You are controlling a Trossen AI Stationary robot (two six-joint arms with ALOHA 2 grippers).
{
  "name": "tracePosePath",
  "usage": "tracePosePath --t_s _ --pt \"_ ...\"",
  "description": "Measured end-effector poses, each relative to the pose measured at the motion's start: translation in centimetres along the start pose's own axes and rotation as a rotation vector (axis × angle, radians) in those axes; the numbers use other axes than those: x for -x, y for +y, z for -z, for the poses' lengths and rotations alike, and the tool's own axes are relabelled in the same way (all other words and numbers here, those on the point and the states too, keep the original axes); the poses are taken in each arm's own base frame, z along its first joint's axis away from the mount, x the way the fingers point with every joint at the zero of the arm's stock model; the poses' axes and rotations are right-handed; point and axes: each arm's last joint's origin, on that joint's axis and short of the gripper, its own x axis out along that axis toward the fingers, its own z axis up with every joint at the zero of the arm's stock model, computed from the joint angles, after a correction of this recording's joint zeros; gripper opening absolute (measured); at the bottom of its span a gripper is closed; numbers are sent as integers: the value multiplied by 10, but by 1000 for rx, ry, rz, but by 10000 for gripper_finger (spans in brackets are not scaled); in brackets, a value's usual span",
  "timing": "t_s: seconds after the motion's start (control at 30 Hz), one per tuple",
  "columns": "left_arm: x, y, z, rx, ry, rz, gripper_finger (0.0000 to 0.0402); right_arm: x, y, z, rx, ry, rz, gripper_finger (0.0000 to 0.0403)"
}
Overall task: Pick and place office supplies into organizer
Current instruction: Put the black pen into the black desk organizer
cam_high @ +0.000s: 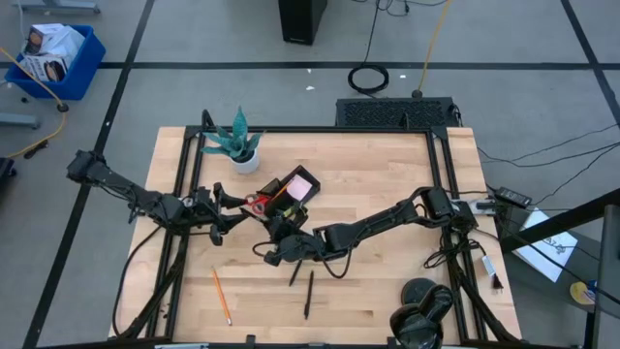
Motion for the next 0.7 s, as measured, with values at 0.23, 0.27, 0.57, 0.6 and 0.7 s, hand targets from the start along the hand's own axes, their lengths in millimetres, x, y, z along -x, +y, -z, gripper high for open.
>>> tracePosePath --t_s 0.23,0.27,0.57,0.6,0.7 --pt "-9 0 2 -1 -6 -1 223 -4 -4 -1 -20 11 -37 29" --pt "-9 0 3 3 -1 -3 223 -5 -4 -1 -20 11 -35 28" --pt "-11 -1 2 11 -11 10 223 -5 -5 2 -16 38 -25 31" --pt "-11 -1 2 10 -8 8 223 -5 -5 2 -17 37 -25 31" --pt "-11 0 4 9 6 5 223 -5 -5 1 -22 30 -26 28"
